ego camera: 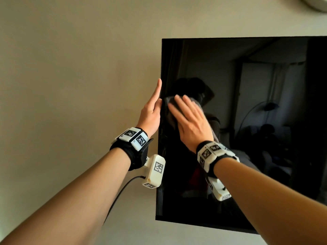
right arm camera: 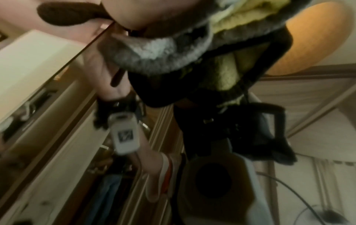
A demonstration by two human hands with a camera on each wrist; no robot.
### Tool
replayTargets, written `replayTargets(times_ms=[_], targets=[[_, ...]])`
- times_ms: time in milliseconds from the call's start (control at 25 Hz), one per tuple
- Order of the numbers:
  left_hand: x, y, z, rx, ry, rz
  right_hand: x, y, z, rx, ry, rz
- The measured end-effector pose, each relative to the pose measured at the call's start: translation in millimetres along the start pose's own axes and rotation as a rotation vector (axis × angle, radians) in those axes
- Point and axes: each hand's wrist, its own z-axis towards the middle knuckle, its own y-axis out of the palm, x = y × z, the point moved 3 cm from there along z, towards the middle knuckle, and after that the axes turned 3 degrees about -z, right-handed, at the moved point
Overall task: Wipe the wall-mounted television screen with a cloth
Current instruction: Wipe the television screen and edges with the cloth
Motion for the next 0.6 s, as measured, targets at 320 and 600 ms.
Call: replayTargets(times_ms=[320,600], targets=[[-5,2,-25,-0.04,-0.045,-0.012,1,-5,-17,0.019,0.024,-0.013],[-6,1,-37,-0.078,-0.019,0.084,-4,0,-35,-0.159,-0.187,-0.052]])
